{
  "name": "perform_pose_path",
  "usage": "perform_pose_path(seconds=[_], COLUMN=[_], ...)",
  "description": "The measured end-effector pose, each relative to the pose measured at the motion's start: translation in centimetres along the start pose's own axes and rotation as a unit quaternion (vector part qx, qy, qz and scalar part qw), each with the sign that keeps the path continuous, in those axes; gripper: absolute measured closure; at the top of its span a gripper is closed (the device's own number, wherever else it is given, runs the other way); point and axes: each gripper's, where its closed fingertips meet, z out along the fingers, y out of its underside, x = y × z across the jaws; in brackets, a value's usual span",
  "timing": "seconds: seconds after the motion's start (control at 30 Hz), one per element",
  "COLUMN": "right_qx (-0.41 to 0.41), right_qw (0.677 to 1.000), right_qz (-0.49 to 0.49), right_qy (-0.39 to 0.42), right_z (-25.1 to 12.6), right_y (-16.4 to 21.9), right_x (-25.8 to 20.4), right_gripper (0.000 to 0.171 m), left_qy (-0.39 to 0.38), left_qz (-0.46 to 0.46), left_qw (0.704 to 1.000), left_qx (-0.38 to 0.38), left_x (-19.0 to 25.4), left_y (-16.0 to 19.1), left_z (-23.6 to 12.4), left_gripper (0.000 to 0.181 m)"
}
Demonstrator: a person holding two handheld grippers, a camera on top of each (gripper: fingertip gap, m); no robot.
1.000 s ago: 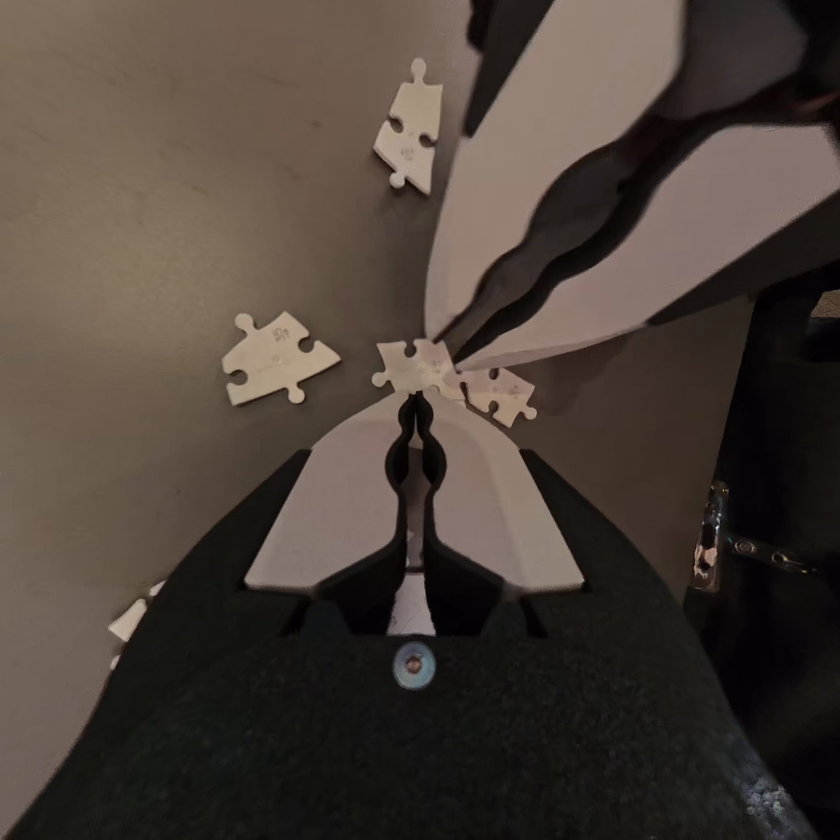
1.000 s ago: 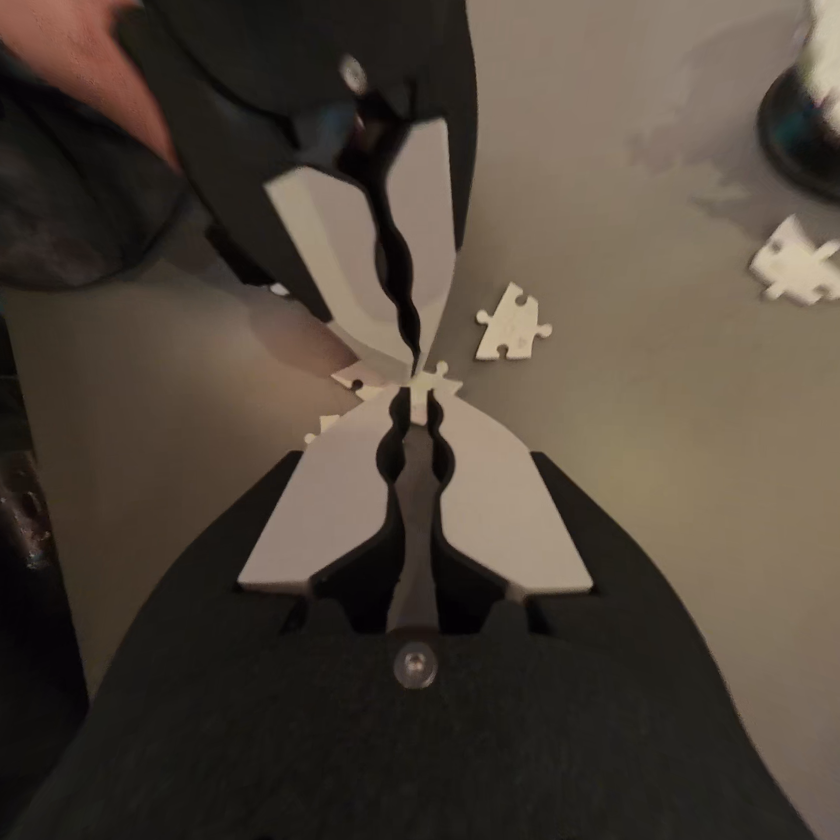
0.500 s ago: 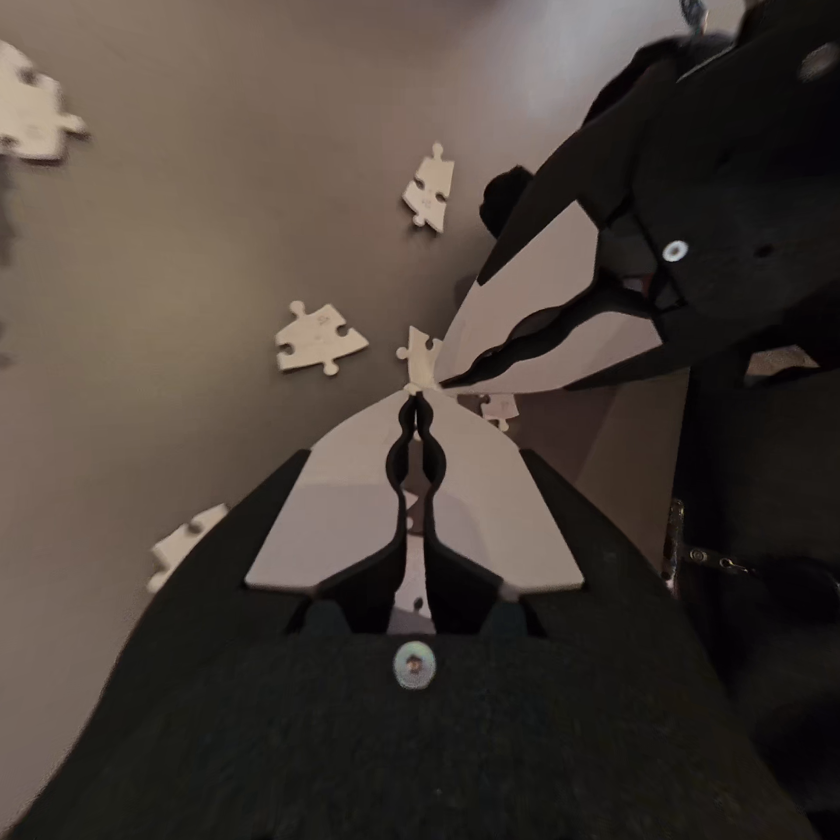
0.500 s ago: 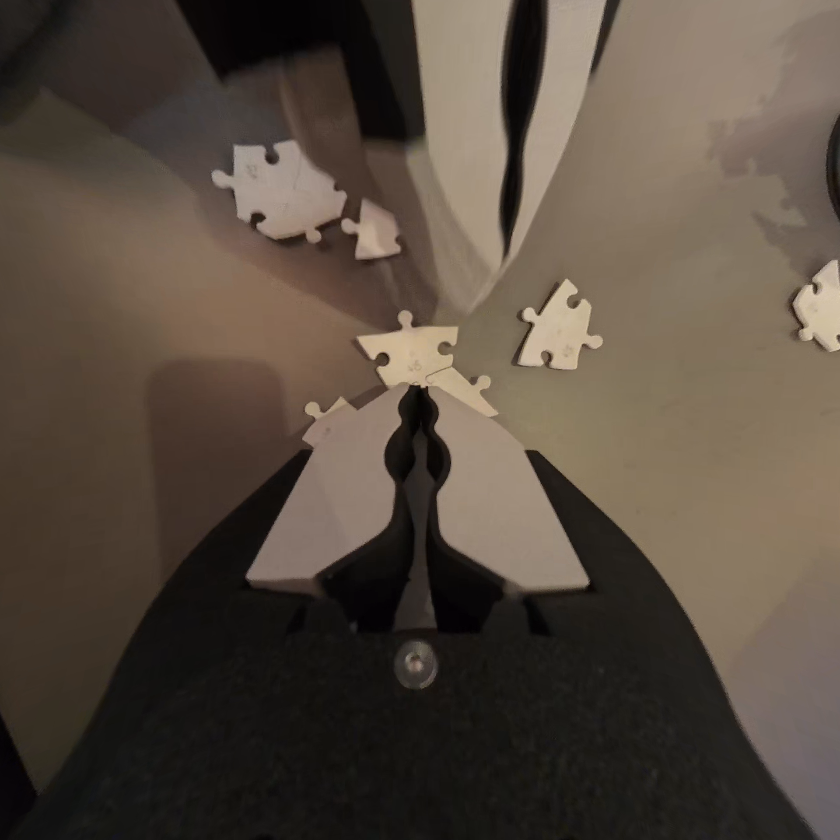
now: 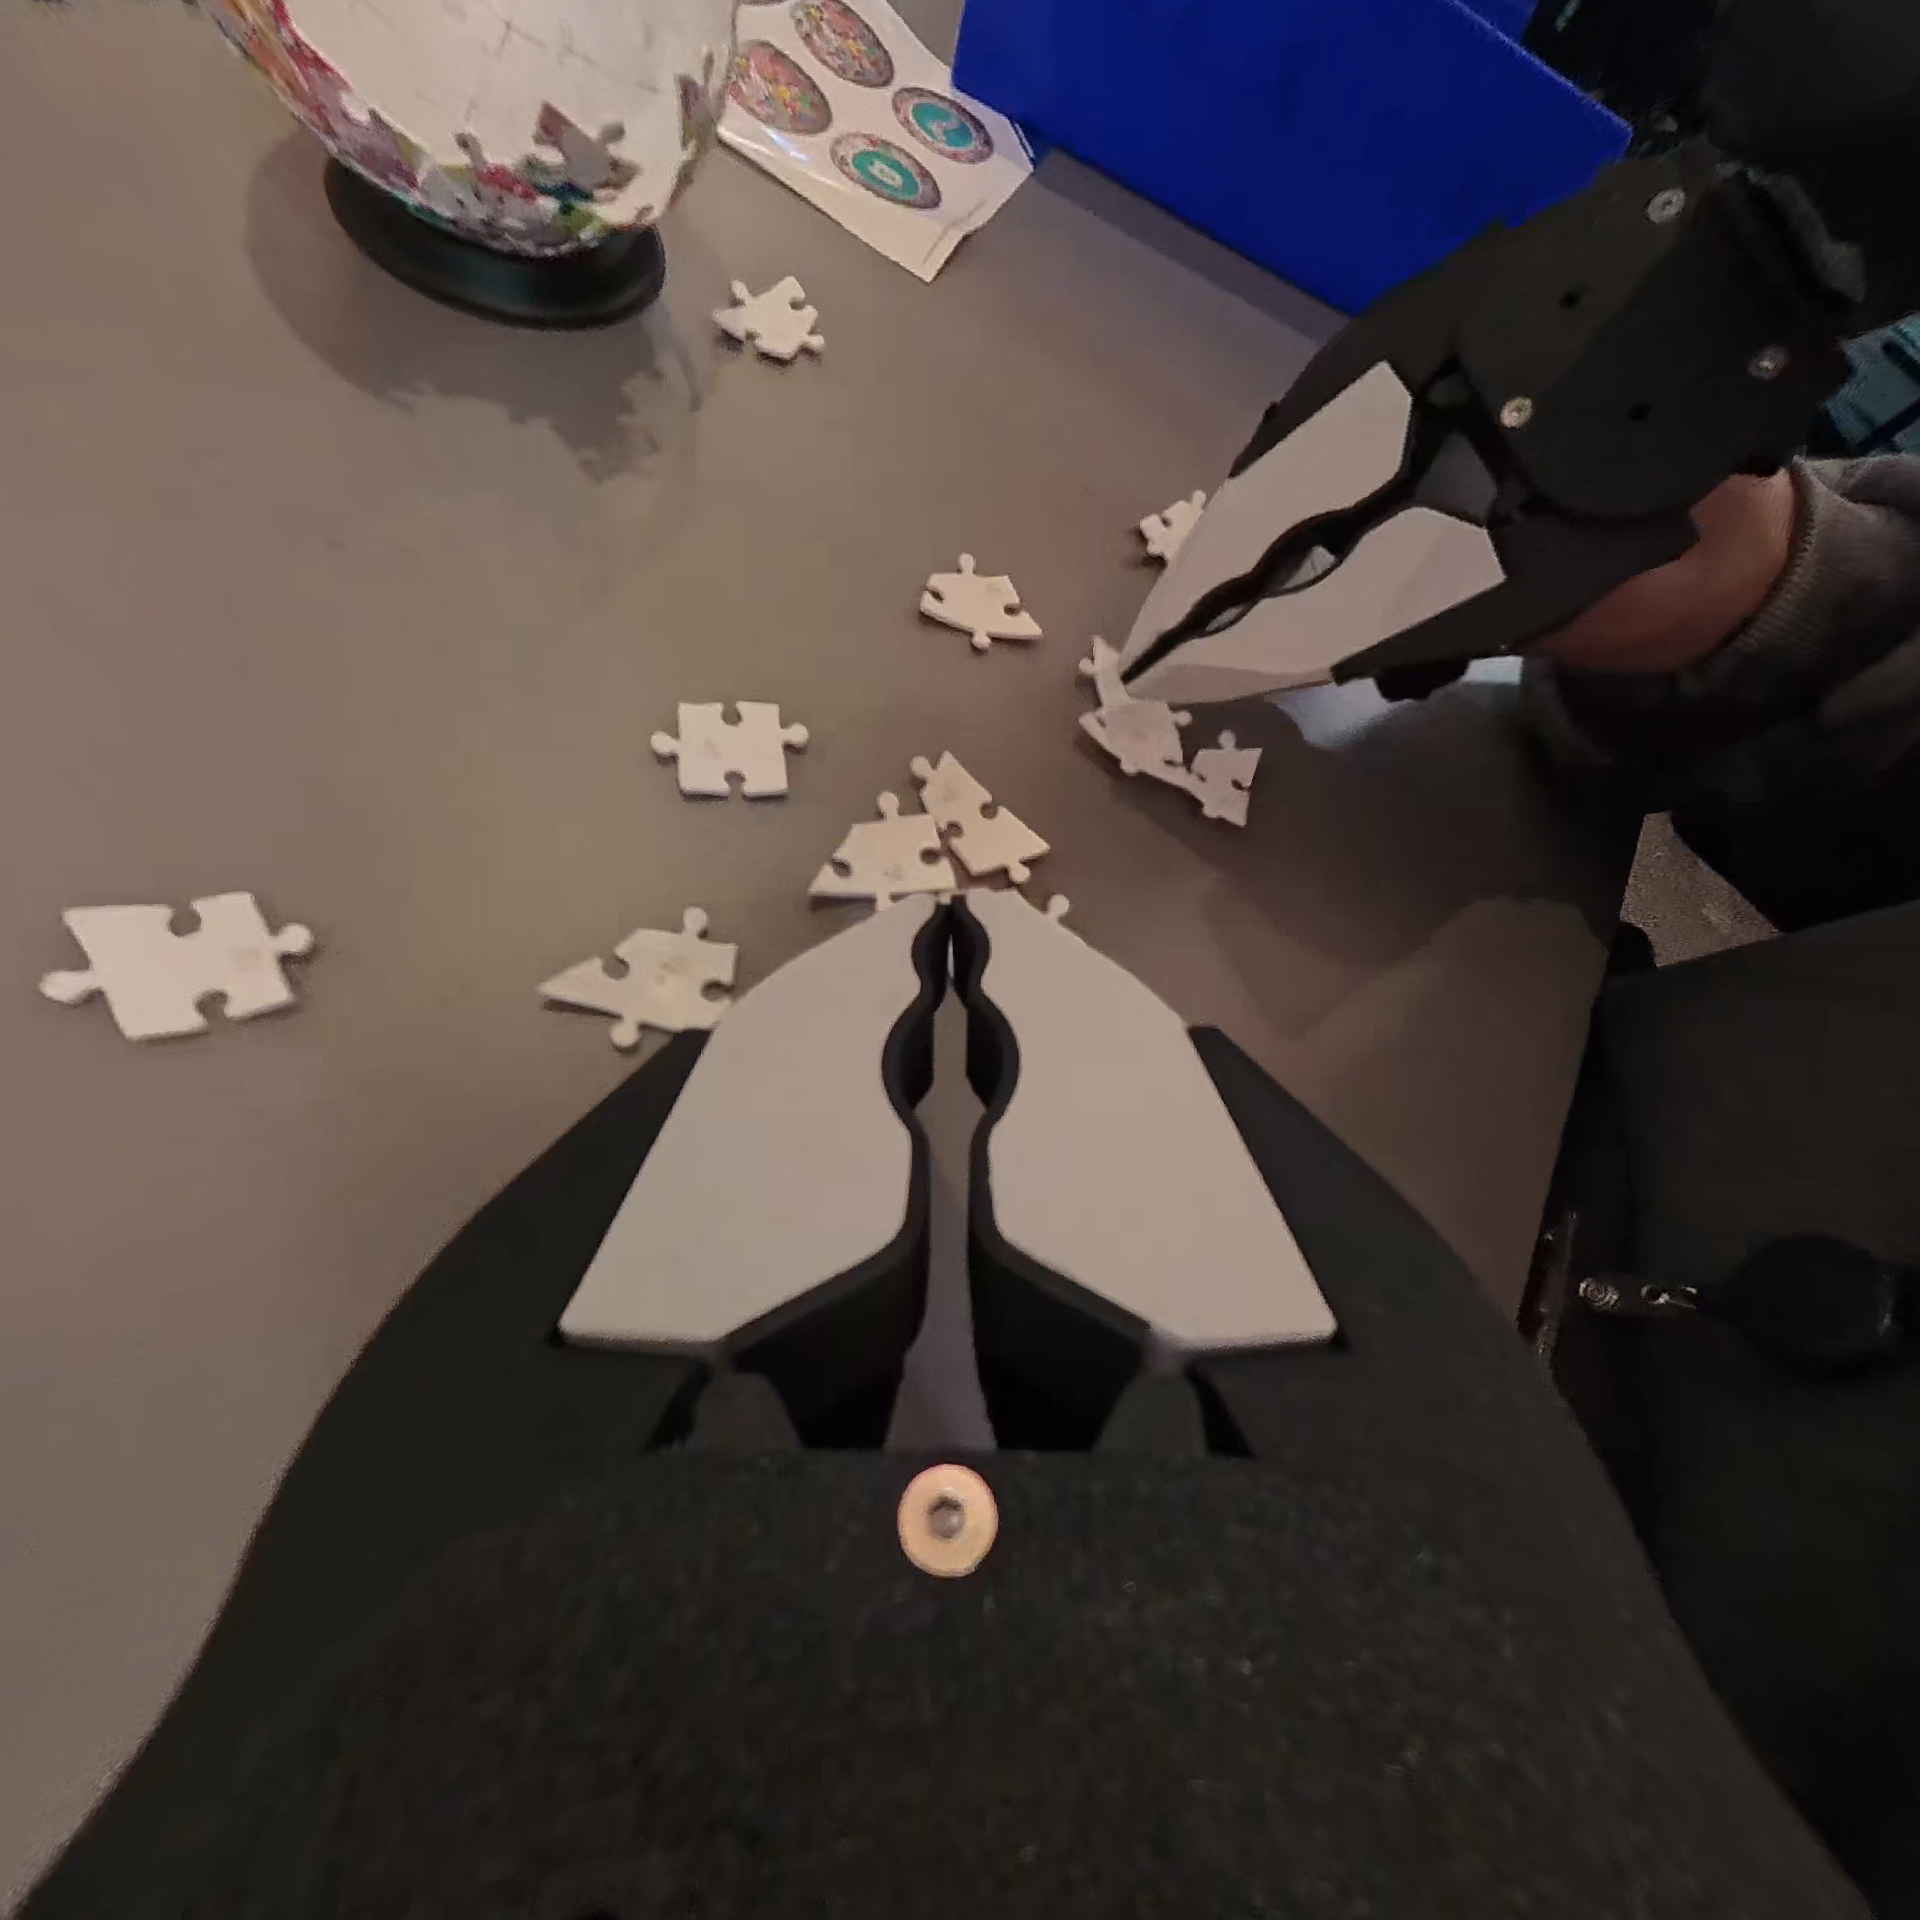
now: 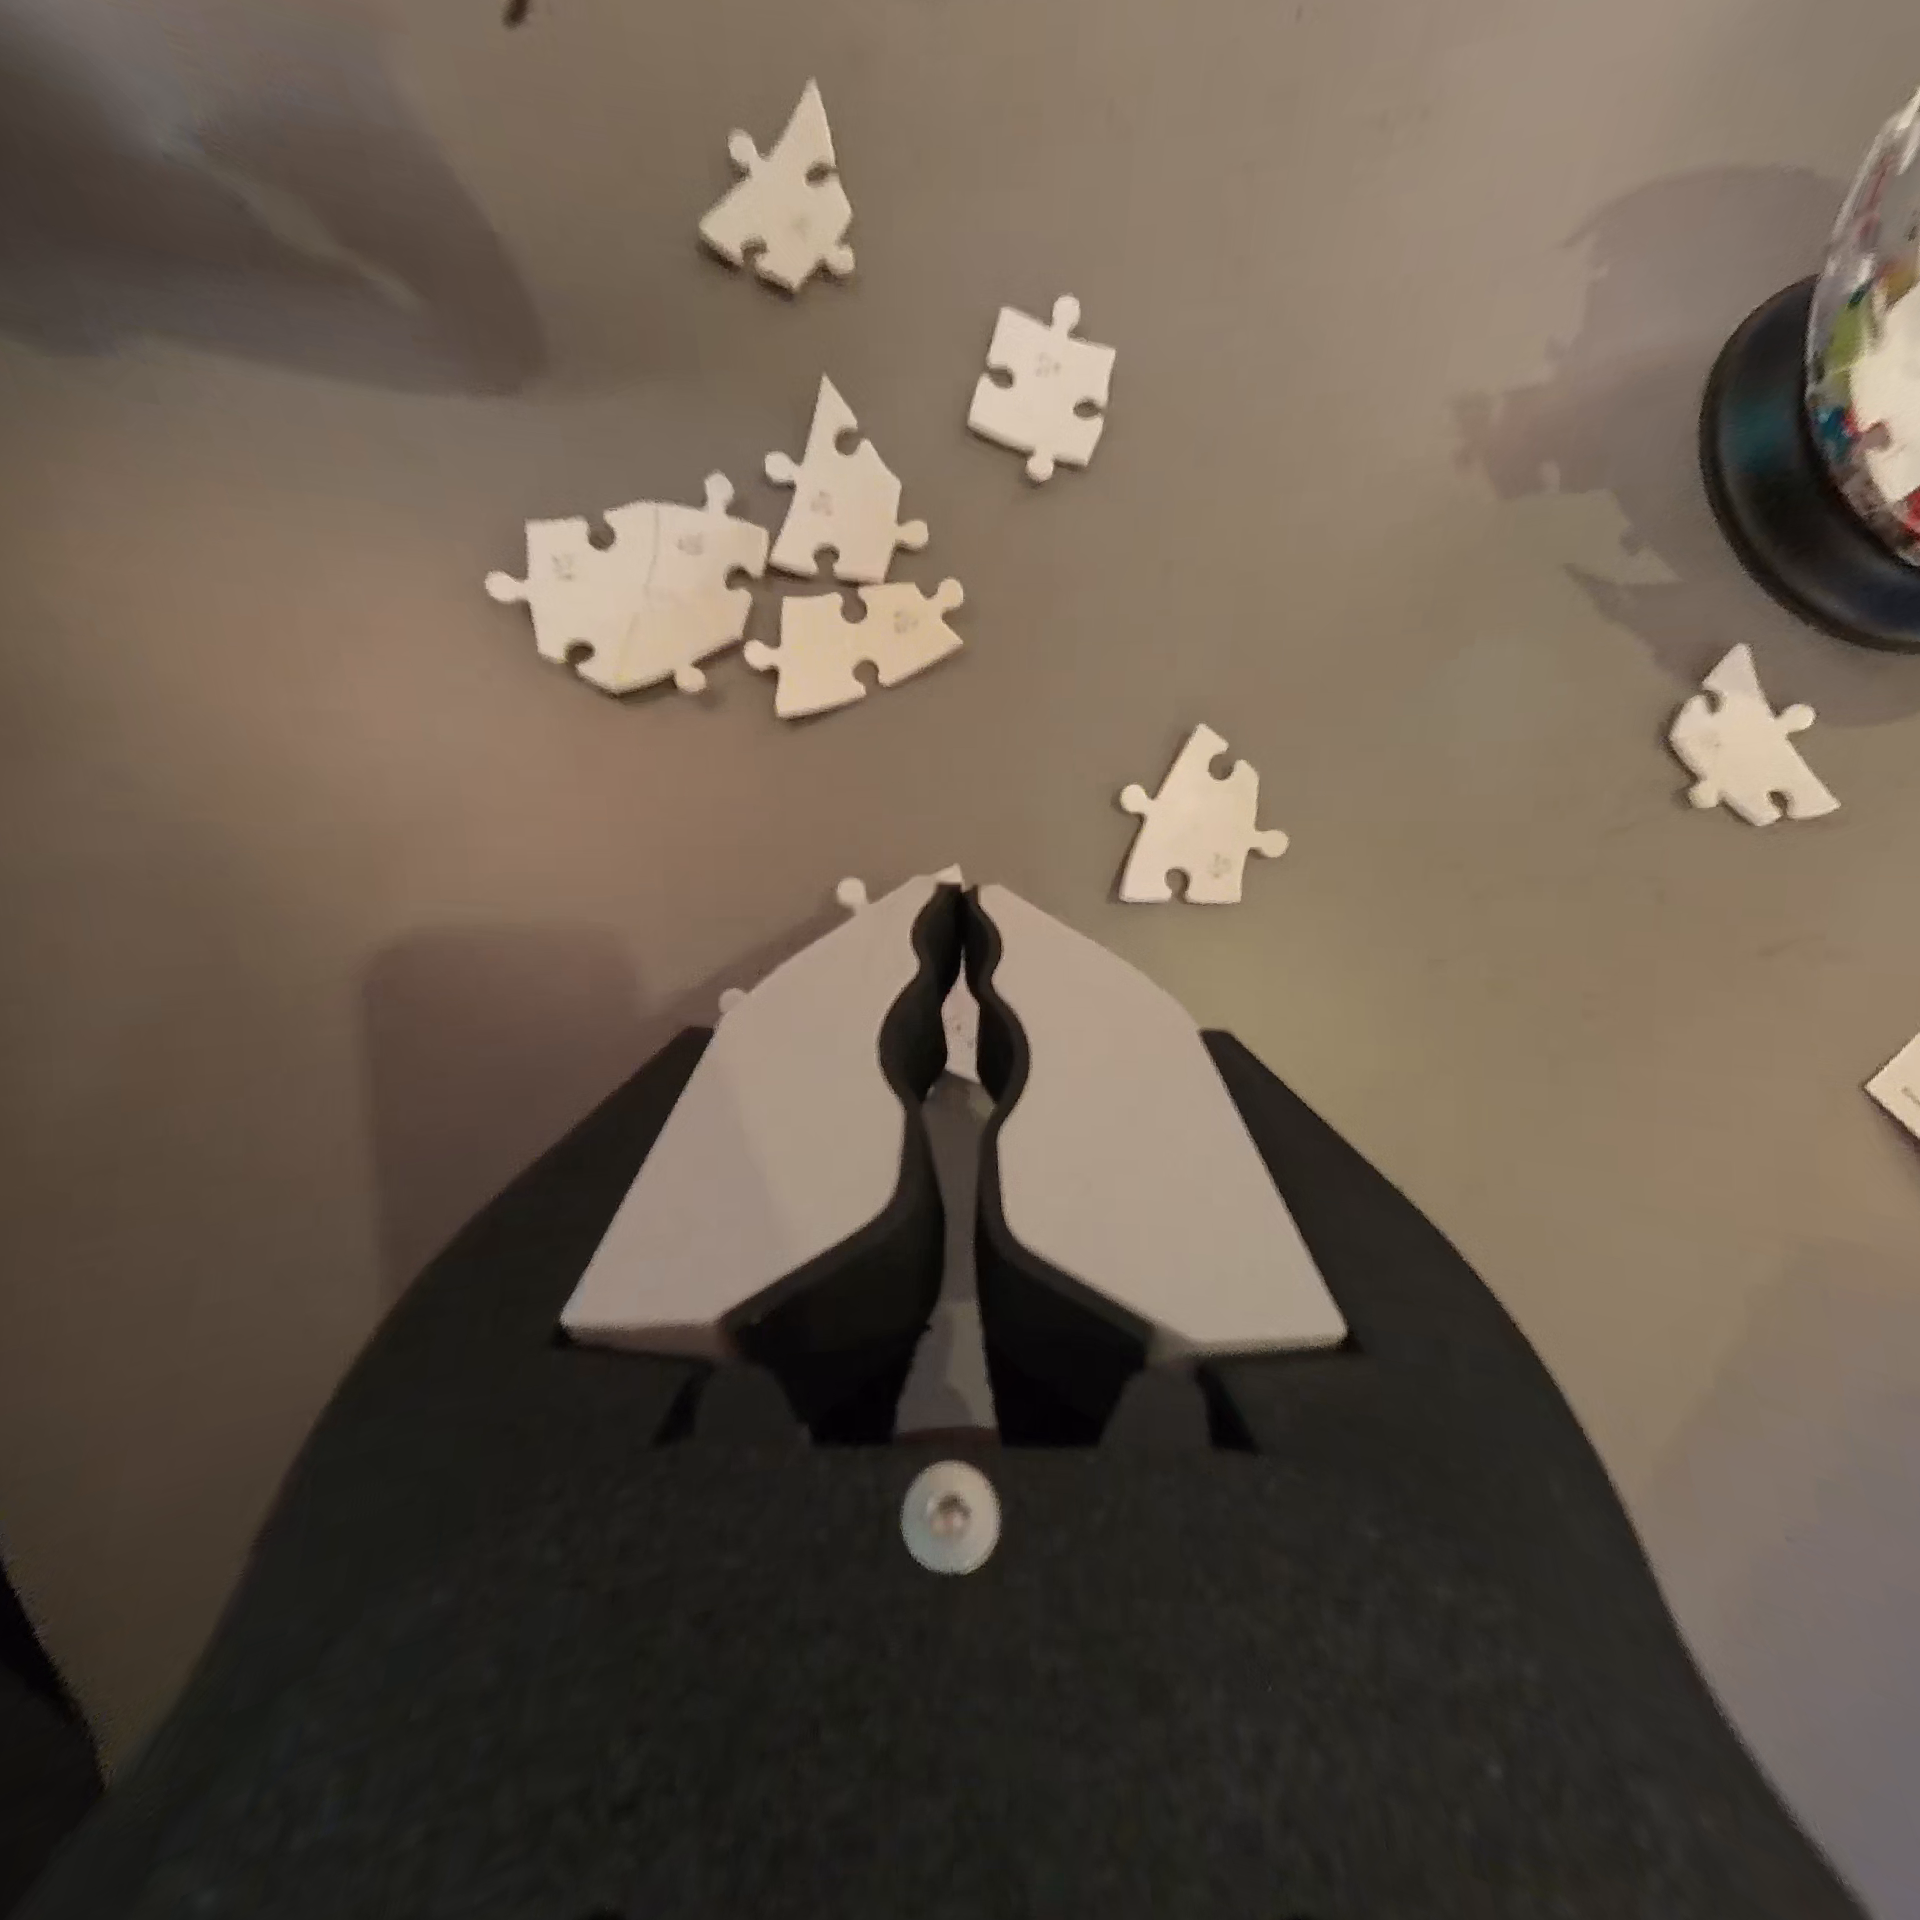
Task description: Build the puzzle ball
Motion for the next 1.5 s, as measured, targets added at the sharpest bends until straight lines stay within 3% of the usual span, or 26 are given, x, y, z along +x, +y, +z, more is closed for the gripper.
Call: perform_pose_path(seconds=[0.2,0.47,0.67,0.8,0.9,1.07,1.5], right_qx=[0.001,-0.023,0.129,0.187,0.222,0.218,0.179], right_qw=[1.000,1.000,0.990,0.971,0.955,0.954,0.964], right_qz=[0.011,0.015,0.061,0.117,0.169,0.168,0.150], right_qy=[0.010,0.003,0.016,0.093,0.100,0.118,0.127], right_z=[-1.0,0.5,-5.2,-7.8,-8.4,-9.0,-8.2], right_y=[1.0,2.2,-1.2,2.0,4.4,5.2,6.1], right_x=[-0.3,-0.6,0.7,2.4,2.1,3.4,3.2], right_gripper=[0.171,0.171,0.171,0.168,0.161,0.152,0.156], left_qy=[-0.013,0.006,-0.002,-0.019,-0.032,-0.036,-0.032], left_qz=[0.013,0.020,0.054,0.065,0.068,0.075,0.084], left_qw=[1.000,1.000,0.998,0.998,0.997,0.997,0.996], left_qx=[-0.012,-0.012,-0.009,-0.008,-0.002,0.006,-0.011], left_x=[0.5,1.7,2.6,2.6,2.4,2.2,2.4], left_y=[1.4,1.4,1.7,2.3,2.3,2.0,2.6], left_z=[0.4,1.0,1.2,1.1,1.2,1.7,2.4], left_gripper=[0.181,0.181,0.180,0.170,0.163,0.157,0.157])
